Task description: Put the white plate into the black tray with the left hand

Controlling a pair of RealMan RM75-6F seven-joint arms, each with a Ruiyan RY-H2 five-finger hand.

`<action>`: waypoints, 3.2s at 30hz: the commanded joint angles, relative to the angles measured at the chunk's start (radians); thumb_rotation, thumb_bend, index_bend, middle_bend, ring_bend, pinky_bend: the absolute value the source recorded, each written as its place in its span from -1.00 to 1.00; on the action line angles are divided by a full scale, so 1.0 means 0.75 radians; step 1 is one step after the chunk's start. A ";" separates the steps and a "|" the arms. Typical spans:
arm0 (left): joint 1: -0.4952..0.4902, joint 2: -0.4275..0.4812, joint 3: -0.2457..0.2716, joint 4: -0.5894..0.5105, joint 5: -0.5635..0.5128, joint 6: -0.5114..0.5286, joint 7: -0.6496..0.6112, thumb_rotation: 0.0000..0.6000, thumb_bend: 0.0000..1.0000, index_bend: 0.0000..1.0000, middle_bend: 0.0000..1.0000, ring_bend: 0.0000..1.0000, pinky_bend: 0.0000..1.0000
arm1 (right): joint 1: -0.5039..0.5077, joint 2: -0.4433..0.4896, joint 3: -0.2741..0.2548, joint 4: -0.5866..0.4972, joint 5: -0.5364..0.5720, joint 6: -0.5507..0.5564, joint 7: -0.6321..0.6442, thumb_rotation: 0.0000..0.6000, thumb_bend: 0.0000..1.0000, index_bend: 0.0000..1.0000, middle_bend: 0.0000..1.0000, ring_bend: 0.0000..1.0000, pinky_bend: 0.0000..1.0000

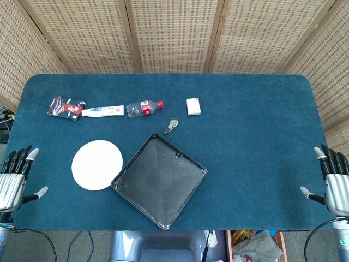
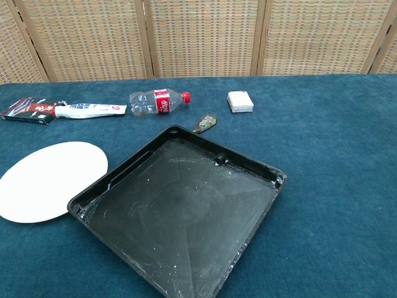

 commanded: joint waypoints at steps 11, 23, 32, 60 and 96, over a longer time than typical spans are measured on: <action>-0.012 -0.051 0.052 0.047 0.038 -0.097 0.009 1.00 -1.00 -1.00 -1.00 -1.00 -1.00 | -0.009 0.013 -0.001 -0.007 -0.004 0.005 0.033 1.00 -1.00 -1.00 -1.00 -1.00 -1.00; -0.129 -0.440 0.145 0.587 0.195 -0.250 -0.225 1.00 -0.76 -1.00 -1.00 -1.00 -1.00 | -0.005 0.026 -0.003 -0.021 0.002 -0.015 0.041 1.00 -1.00 -1.00 -1.00 -1.00 -1.00; -0.183 -0.500 0.096 0.617 0.148 -0.300 -0.151 1.00 -0.63 -1.00 -1.00 -1.00 -1.00 | 0.000 0.033 0.000 -0.016 0.018 -0.038 0.063 1.00 -1.00 -1.00 -1.00 -1.00 -1.00; -0.252 -0.559 0.057 0.666 0.046 -0.393 -0.130 1.00 -0.26 -0.90 -1.00 -1.00 -1.00 | 0.004 0.039 0.000 -0.017 0.027 -0.056 0.073 1.00 -1.00 -1.00 -1.00 -1.00 -1.00; -0.380 -0.483 -0.214 0.527 0.078 0.005 -0.452 1.00 0.05 0.57 -1.00 -1.00 -1.00 | 0.006 0.041 -0.002 -0.026 0.023 -0.060 0.088 1.00 -1.00 -1.00 -1.00 -1.00 -1.00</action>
